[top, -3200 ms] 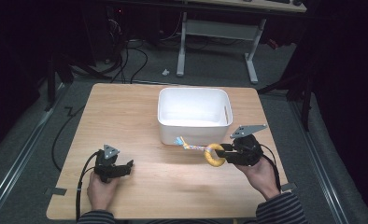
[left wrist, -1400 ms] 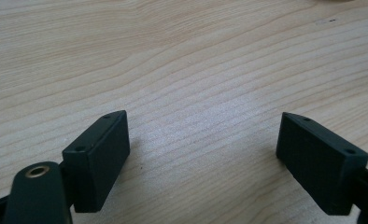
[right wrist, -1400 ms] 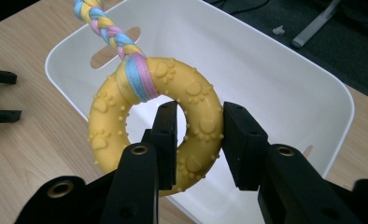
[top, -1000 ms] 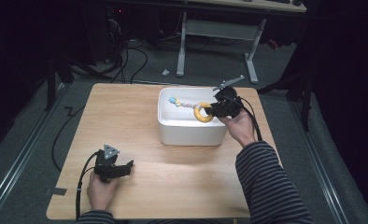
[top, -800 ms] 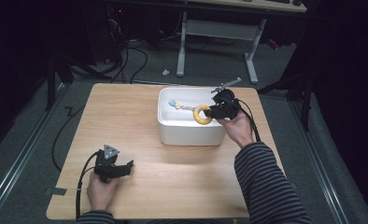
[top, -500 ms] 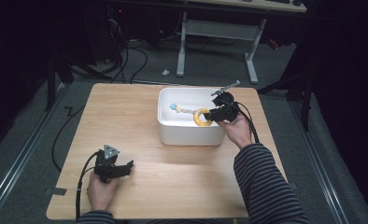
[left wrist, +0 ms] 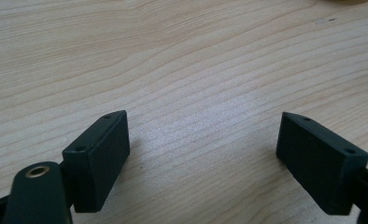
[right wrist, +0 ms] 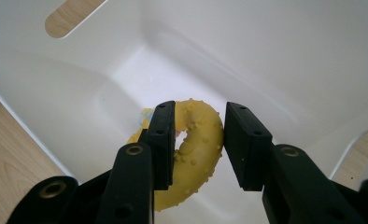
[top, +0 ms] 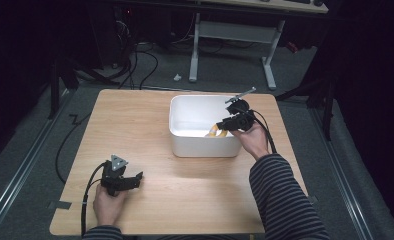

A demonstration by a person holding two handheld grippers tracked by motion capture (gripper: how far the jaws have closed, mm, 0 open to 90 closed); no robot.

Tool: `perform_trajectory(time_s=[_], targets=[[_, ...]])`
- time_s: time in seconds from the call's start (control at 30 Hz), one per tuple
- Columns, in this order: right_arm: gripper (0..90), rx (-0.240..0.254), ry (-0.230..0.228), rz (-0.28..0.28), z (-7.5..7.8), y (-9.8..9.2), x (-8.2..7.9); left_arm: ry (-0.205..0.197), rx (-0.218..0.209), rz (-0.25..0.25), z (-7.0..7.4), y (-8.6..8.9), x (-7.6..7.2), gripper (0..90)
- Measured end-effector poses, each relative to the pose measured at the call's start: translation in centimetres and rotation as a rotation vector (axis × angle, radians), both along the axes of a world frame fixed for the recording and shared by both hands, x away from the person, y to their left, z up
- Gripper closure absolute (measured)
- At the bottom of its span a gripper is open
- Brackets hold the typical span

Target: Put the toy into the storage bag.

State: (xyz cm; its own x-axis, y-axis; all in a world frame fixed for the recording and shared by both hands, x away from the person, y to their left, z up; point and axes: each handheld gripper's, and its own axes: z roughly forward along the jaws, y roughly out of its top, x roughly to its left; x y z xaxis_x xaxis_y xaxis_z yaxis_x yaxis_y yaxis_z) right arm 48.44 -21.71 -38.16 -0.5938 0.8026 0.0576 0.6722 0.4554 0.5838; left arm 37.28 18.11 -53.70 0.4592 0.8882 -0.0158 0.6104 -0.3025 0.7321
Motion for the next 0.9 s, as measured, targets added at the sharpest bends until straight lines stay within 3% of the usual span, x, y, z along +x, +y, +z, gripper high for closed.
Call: perform_trajectory(time_s=[0.07,0.1,0.27,0.63,0.77,0.9], targets=[[60.0,0.011,0.010,0.010,0.0,-0.1,0.0,0.000,0.000,0.000,0.0,0.0,0.0,17.8],[52.6,0.020,0.020,0.018,0.1,-0.3,0.1,0.000,0.000,0.000,0.0,0.0,0.0,17.8],[45.5,0.049,-0.009,-0.013,0.6,-1.7,-0.5,0.000,0.000,0.000,0.0,0.0,0.0,17.8],[46.9,0.110,-0.102,-0.060,2.6,-5.3,-3.2,0.000,-0.001,0.001,0.0,0.0,0.0,17.8],[47.5,0.092,-0.107,-0.073,3.1,-6.0,-4.0,0.000,-0.002,0.001,0.0,0.0,0.1,17.8],[47.4,0.105,-0.130,-0.085,3.5,-6.7,-4.8,0.000,-0.001,0.000,0.0,0.0,0.1,17.8]])
